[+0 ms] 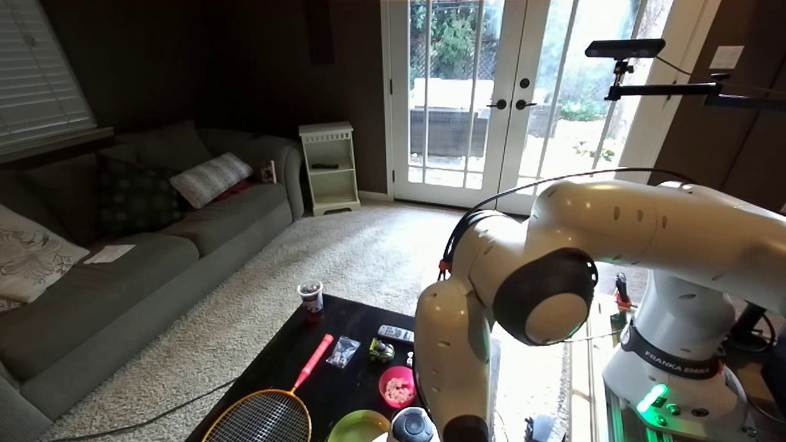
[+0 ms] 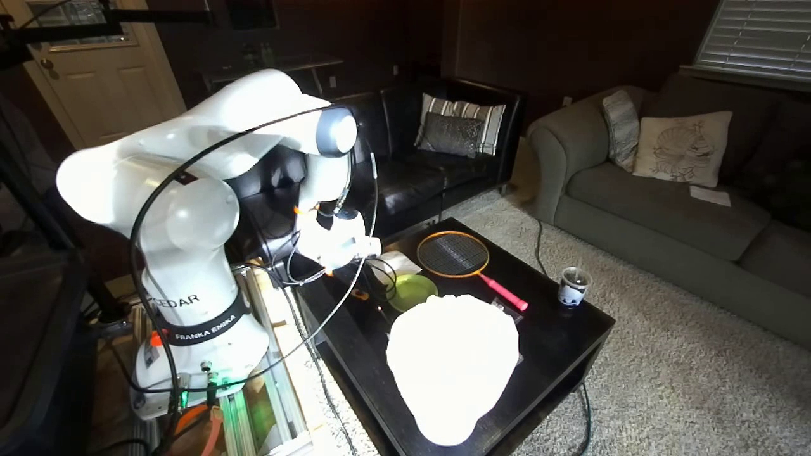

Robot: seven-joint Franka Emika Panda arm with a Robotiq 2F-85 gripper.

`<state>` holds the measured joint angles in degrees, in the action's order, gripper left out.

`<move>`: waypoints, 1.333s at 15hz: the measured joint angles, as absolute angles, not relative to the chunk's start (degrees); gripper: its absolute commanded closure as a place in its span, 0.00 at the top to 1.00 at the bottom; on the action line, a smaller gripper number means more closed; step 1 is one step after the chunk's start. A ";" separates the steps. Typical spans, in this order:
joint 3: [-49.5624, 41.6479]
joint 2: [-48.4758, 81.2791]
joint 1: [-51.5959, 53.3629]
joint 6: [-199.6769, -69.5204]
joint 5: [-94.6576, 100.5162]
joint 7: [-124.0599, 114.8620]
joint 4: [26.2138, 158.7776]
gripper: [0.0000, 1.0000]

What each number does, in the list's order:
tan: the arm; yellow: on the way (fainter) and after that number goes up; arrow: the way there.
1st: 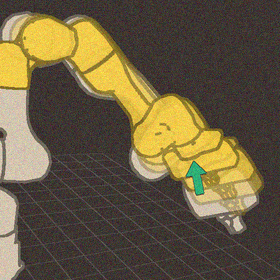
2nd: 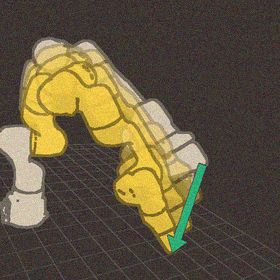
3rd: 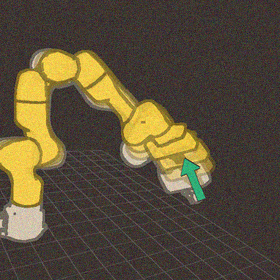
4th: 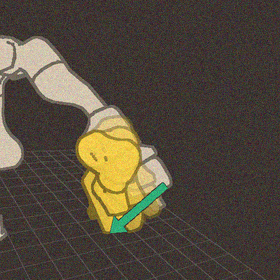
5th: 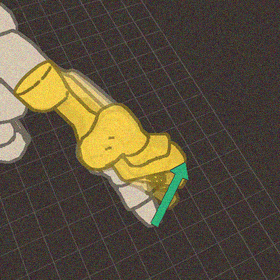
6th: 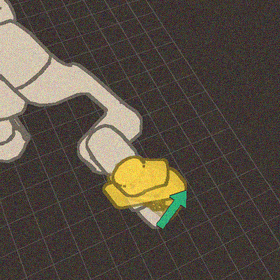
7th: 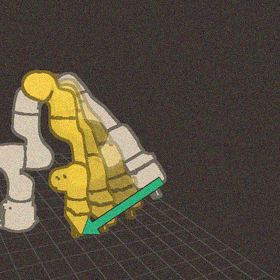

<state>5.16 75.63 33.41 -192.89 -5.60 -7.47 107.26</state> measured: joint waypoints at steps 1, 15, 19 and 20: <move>6.54 74.26 31.60 -192.24 -5.06 -6.63 108.24 1.00; 5.69 53.16 29.64 -175.20 -5.07 -12.92 120.86 1.00; 2.60 47.41 33.32 -174.58 -5.22 -17.51 126.55 1.00; 2.05 46.05 34.06 -174.57 -5.29 -18.45 128.07 1.00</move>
<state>2.05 46.05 34.06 -174.57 -5.29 -18.45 128.07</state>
